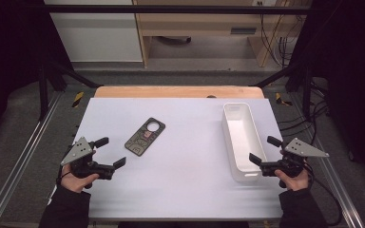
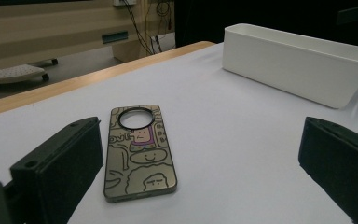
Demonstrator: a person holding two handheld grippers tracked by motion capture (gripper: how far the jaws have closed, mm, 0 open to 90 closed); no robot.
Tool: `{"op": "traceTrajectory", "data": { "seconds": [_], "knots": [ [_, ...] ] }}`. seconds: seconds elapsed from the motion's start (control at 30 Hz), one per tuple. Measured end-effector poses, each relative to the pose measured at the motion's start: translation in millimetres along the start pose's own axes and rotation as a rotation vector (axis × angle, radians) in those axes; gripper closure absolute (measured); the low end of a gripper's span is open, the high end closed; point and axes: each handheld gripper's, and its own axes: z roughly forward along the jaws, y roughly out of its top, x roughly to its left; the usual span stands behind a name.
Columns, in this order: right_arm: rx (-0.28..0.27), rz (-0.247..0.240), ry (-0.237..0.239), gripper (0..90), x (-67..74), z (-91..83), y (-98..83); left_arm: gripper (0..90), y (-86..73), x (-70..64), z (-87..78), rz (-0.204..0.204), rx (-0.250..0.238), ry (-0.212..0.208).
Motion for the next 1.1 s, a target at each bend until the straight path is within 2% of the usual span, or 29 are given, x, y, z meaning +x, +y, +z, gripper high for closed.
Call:
{"op": "traceTrajectory", "data": {
  "seconds": [0.27, 0.57, 0.83, 1.1],
  "knots": [
    [-0.003, -0.006, 0.002, 0.3, -0.2, -1.7, 0.6, 0.0, 5.7, -2.5, 1.0, 0.005, 0.009, 0.01],
    [0.006, -0.016, 0.005, 0.3, 1.9, -0.4, 1.7, 0.0, 12.0, -6.2, 5.9, 0.012, 0.018, -0.004],
    [0.006, -0.024, 0.003, 0.3, 2.3, -1.0, 2.6, 0.0, 19.5, -7.0, 15.0, 0.011, 0.045, 0.003],
    [0.006, -0.026, 0.003, 0.3, 2.6, -1.6, 2.9, 0.0, 25.8, -7.5, 31.6, 0.021, 0.078, -0.005]
  ]
}}
